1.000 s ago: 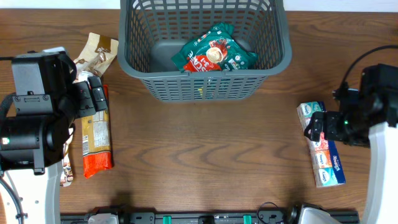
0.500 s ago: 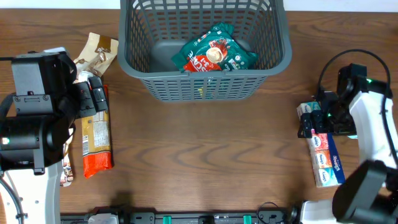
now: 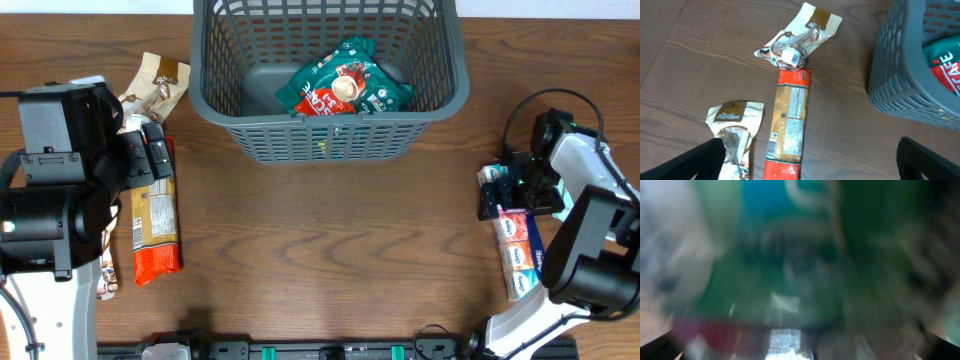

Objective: Pack container
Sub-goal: 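Move the right gripper to the Kleenex tissue strip and grasp it, then carry the tissue strip into the basket and release it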

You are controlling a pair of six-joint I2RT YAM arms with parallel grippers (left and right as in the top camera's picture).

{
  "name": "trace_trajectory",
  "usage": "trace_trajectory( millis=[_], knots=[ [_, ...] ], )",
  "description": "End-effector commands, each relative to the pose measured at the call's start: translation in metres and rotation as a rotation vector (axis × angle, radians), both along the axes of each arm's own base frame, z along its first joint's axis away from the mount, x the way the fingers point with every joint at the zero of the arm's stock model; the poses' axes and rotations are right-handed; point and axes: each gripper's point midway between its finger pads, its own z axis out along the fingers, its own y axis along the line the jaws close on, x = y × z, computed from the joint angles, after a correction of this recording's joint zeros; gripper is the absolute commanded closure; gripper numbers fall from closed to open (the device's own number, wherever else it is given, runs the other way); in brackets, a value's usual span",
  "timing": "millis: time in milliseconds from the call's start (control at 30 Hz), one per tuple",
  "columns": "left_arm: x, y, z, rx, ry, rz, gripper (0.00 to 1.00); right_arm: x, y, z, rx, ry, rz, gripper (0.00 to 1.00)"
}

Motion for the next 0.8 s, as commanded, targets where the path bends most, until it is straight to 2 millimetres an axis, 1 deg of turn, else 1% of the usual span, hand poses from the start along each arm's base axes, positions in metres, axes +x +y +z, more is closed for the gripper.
trace_trajectory(
  millis=[0,67,100,133,167,267,300,367,467,500,567,600,700,767],
  knots=[
    [-0.001,0.001,-0.003,0.0,0.008,0.002,0.01,-0.004,0.004,-0.015,0.049,0.034,0.033,0.08],
    [-0.001,0.001,-0.003,0.0,0.008,0.002,0.01,-0.004,0.004,-0.021,0.056,0.044,0.041,0.16],
    [-0.001,0.001,-0.003,0.0,0.008,0.002,0.01,-0.004,0.004,-0.022,0.057,0.044,0.041,0.27],
    [-0.001,0.001,-0.003,0.0,0.008,0.002,0.01,-0.002,0.005,-0.023,0.059,0.04,0.041,0.41],
    [-0.001,0.001,-0.003,0.0,0.008,0.002,0.01,0.0,0.005,-0.024,0.06,0.03,0.041,0.52],
    [-0.001,0.001,-0.003,0.0,0.008,0.001,0.01,0.005,0.006,-0.025,0.069,0.008,0.039,0.92],
    [-0.001,0.001,-0.003,-0.001,0.008,0.002,0.01,0.007,0.009,-0.025,0.082,-0.001,0.038,0.99],
    [-0.001,0.001,-0.003,0.0,0.009,0.001,0.01,0.015,0.018,-0.022,0.122,-0.031,0.035,0.99],
    [-0.001,0.001,-0.003,0.0,0.009,0.001,0.01,0.034,0.022,-0.004,0.106,-0.082,-0.014,0.99],
    [-0.001,0.001,-0.003,0.0,0.008,0.002,0.01,0.043,0.023,0.008,0.097,-0.105,-0.022,0.99],
    [-0.001,0.001,-0.003,0.0,0.008,0.001,0.01,0.065,0.022,0.042,0.074,-0.17,-0.045,0.99],
    [-0.001,0.001,-0.003,0.0,0.008,0.001,0.01,0.078,0.021,0.064,0.06,-0.215,-0.057,0.99],
    [-0.001,0.001,-0.003,0.0,0.01,0.001,0.02,0.115,0.017,0.142,0.036,-0.388,-0.11,0.99],
    [-0.002,0.001,-0.004,-0.001,0.015,0.001,0.01,0.138,0.023,0.196,0.064,-0.535,-0.118,0.99]
  ],
)
